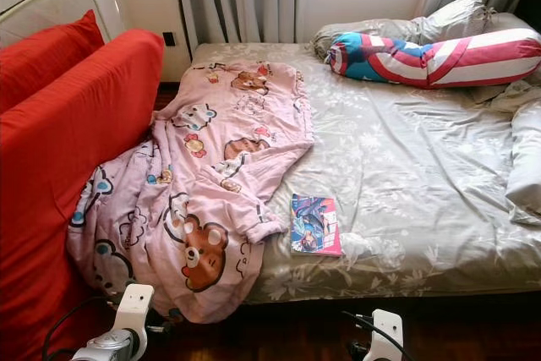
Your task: Clean up the room
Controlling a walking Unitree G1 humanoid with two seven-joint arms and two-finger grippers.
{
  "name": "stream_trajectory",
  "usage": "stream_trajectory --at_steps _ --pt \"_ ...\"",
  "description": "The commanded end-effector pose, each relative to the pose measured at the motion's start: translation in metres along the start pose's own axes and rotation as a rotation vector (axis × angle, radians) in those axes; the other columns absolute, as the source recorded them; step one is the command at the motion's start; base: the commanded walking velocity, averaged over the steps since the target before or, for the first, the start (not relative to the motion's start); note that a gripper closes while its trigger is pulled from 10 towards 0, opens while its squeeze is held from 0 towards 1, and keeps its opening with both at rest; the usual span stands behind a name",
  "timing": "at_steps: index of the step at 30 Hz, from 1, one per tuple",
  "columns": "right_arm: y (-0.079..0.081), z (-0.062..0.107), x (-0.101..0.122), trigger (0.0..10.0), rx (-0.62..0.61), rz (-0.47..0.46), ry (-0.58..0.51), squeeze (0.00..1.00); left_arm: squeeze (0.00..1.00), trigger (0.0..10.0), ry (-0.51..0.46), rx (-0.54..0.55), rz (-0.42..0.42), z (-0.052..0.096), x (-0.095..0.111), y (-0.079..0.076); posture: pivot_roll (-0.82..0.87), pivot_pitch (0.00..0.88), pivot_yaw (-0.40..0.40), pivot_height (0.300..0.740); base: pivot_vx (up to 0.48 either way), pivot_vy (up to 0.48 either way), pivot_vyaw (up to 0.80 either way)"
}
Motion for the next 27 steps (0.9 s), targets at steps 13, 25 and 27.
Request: stream_trajectory --at_steps 13,25,27 --pt "-0.0006 0.0001 0.0003 10.0 -0.003 -0.014 -0.007 0.00 0.00 10.0 0.023 0.004 -0.011 0.0004 -0.0053 0.0000 -0.01 0.000 -0.003 0.740 0.000 -0.316 0.00" --pt "-0.0012 0.0005 0.0048 10.0 -0.006 0.013 -0.055 0.00 0.00 10.0 -0.055 0.063 0.064 0.0011 -0.0012 0.0023 -0.01 0.000 -0.004 0.740 0.000 -0.080 0.00" --pt "-0.0004 0.0009 0.0087 10.0 0.000 0.011 -0.099 0.00 0.00 10.0 -0.080 0.068 0.113 0.0015 -0.0003 0.0022 -0.01 0.000 -0.003 0.740 0.000 0.000 0.00"
Point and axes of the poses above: a point about 5 cm out from each wrist's last joint towards the gripper, its own z axis pointing back from the gripper into the wrist, its own x axis along the axis of the wrist's last joint, y = z × x, the point moved 1 cm from there along -z, pointing out of the wrist towards the gripper, and after that the axes turned 3 degrees about -z, right-handed, at the moved point
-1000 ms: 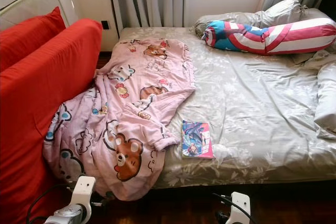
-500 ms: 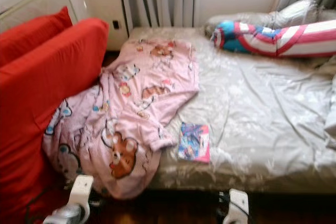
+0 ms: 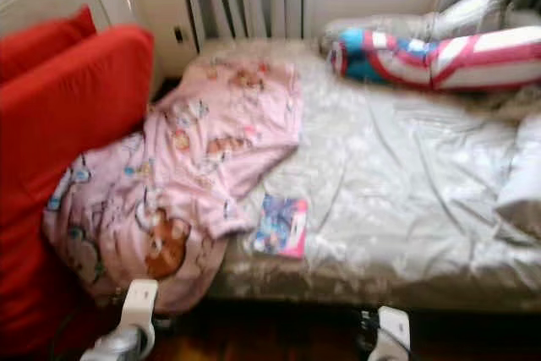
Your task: Clean up the room
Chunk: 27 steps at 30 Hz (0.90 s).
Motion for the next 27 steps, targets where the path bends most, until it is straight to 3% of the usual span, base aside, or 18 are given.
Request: stream_trajectory --at_steps 1,3,7,9,18,23,27 --pt "0.007 -0.001 0.003 10.0 0.017 -0.005 -0.041 0.00 0.00 10.0 -0.009 0.042 0.051 0.002 -0.005 0.011 -0.01 0.000 -0.003 0.740 0.000 0.000 0.00" --pt "0.007 0.000 0.008 10.0 0.015 -0.023 -0.103 0.00 0.00 10.0 -0.039 0.033 0.072 0.002 -0.003 0.010 -0.02 0.000 -0.003 0.740 0.000 0.000 0.00" --pt "0.006 0.001 0.015 10.0 0.008 0.050 -0.159 0.00 0.00 10.0 -0.073 0.039 0.097 0.003 -0.001 0.010 -0.02 0.000 -0.005 0.740 0.000 0.000 0.00" --pt "0.009 0.003 0.024 10.0 0.036 0.109 -0.246 0.00 0.00 10.0 -0.136 0.071 0.138 0.004 0.003 0.012 -0.02 0.000 -0.005 0.740 0.000 0.000 0.00" --pt "0.015 0.007 0.034 10.0 0.116 0.085 -0.366 0.00 0.00 10.0 -0.248 0.079 0.226 0.007 0.011 0.012 -0.02 0.000 -0.005 0.740 0.000 0.000 0.00" --pt "0.015 0.009 0.037 10.0 0.121 0.085 -0.401 0.00 0.00 10.0 -0.283 0.067 0.218 0.008 0.014 0.012 -0.02 0.000 -0.009 0.740 0.000 0.000 0.00" --pt "0.013 0.011 0.040 10.0 0.106 0.032 -0.457 0.00 0.00 10.0 -0.322 0.058 0.217 0.009 0.018 0.011 -0.02 0.000 -0.009 0.740 0.000 0.000 0.00"
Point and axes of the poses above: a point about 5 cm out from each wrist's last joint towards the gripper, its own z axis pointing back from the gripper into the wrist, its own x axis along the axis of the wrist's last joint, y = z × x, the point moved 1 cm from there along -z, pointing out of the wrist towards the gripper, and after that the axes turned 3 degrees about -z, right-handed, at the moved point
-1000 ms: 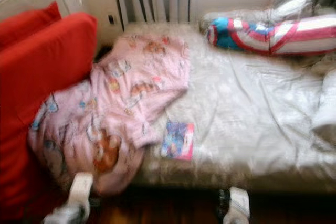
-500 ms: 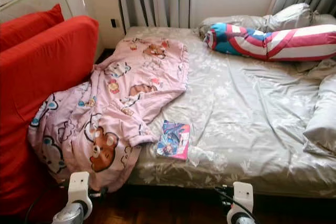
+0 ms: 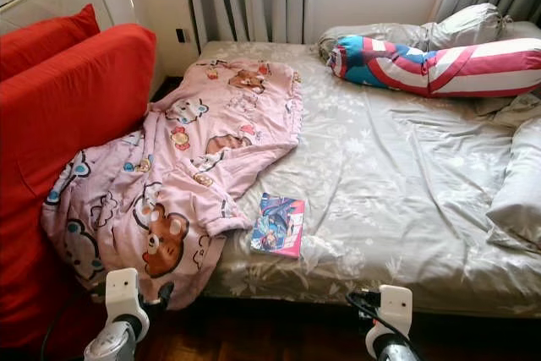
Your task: Clean up the room
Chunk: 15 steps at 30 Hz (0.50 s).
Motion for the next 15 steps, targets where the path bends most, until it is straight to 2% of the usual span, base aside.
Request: stream_trajectory --at_steps 1,3,7,11,12,14,15 --pt "-0.001 0.001 0.001 10.0 -0.017 -0.032 -0.027 0.00 0.00 10.0 -0.009 0.000 0.020 0.002 -0.002 0.000 -0.02 0.000 -0.009 0.740 0.000 0.000 0.00" --pt "-0.001 0.001 0.004 10.0 -0.009 0.006 -0.050 0.00 0.00 10.0 -0.017 -0.011 0.006 0.002 -0.001 -0.001 -0.02 0.000 -0.008 0.740 0.000 0.000 0.00" --pt "-0.002 0.002 0.005 10.0 -0.020 -0.057 -0.078 0.00 0.00 10.0 -0.026 -0.020 -0.006 0.001 0.001 -0.001 -0.02 0.000 -0.007 0.740 0.000 0.000 0.00" --pt "-0.002 0.002 0.008 10.0 -0.017 -0.038 -0.097 0.00 0.00 10.0 -0.032 -0.020 -0.003 0.001 0.001 -0.001 -0.02 0.000 -0.008 0.740 0.000 0.000 0.00" --pt "0.018 -0.019 0.053 10.0 0.031 0.011 -0.258 0.00 0.00 10.0 -0.037 -0.017 0.003 0.001 0.002 -0.001 -0.03 0.000 -0.007 0.740 0.000 0.000 0.00" --pt "0.061 -0.038 0.137 10.0 0.111 0.073 -0.551 0.00 0.00 10.0 -0.044 -0.012 0.018 0.002 0.002 -0.001 -0.03 0.000 -0.007 0.740 0.000 0.000 0.00" --pt "0.063 -0.038 0.141 10.0 0.114 0.075 -0.566 0.00 0.00 10.0 -0.045 -0.013 0.020 0.002 0.002 0.000 -0.03 0.000 -0.007 0.740 0.000 0.000 0.00"
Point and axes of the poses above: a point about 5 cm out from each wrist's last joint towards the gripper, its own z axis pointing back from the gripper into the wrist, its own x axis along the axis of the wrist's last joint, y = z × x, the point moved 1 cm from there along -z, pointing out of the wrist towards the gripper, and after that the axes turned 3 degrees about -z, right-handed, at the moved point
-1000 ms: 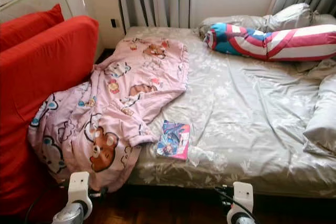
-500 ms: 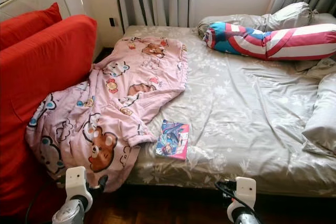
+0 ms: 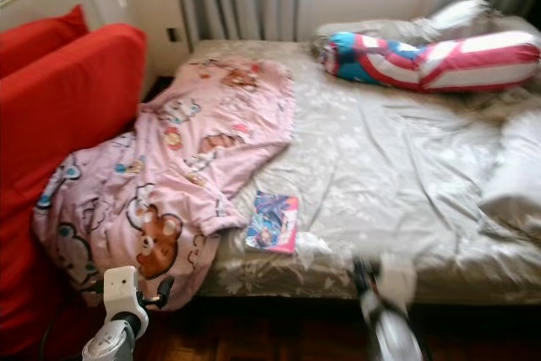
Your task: Clean up the room
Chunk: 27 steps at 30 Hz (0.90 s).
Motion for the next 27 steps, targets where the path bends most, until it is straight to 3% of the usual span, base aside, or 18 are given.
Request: stream_trajectory --at_steps 1,13,21,22,23,24,27 --pt "0.018 -0.023 0.047 10.0 0.052 0.045 -0.202 0.00 0.00 10.0 0.003 0.008 0.015 0.002 -0.004 0.002 -0.03 0.000 -0.007 0.740 0.000 0.000 0.00" --pt "0.012 -0.028 0.055 10.0 0.041 0.072 -0.218 0.00 0.00 10.0 -0.027 0.004 0.024 0.003 -0.001 0.001 -0.03 0.000 -0.011 0.740 0.000 0.000 0.00" --pt "0.009 -0.025 0.047 10.0 0.023 0.061 -0.180 0.00 0.00 10.0 -0.084 -0.006 0.016 0.003 0.005 0.001 -0.04 0.000 -0.013 0.740 0.000 0.000 0.00" --pt "0.008 -0.025 0.047 10.0 0.021 0.059 -0.178 0.00 0.00 10.0 -0.351 -0.025 -0.126 -0.027 0.098 -0.007 -0.04 0.000 -0.013 0.740 0.000 0.000 0.00" --pt "0.008 -0.025 0.047 10.0 0.021 0.059 -0.178 0.00 0.00 10.0 -0.351 -0.025 -0.126 -0.027 0.098 -0.007 -0.04 0.000 -0.013 0.740 0.000 0.000 0.00" --pt "0.008 -0.025 0.047 10.0 0.020 0.058 -0.175 0.00 0.00 10.0 -0.527 -0.070 -0.097 -0.031 0.150 -0.018 -0.03 0.000 -0.016 0.740 0.000 0.000 0.00" --pt "0.008 -0.025 0.046 10.0 0.017 0.055 -0.169 0.00 0.00 10.0 -0.643 -0.102 -0.086 -0.027 0.174 -0.028 -0.03 0.000 -0.015 0.740 0.000 0.000 0.00"
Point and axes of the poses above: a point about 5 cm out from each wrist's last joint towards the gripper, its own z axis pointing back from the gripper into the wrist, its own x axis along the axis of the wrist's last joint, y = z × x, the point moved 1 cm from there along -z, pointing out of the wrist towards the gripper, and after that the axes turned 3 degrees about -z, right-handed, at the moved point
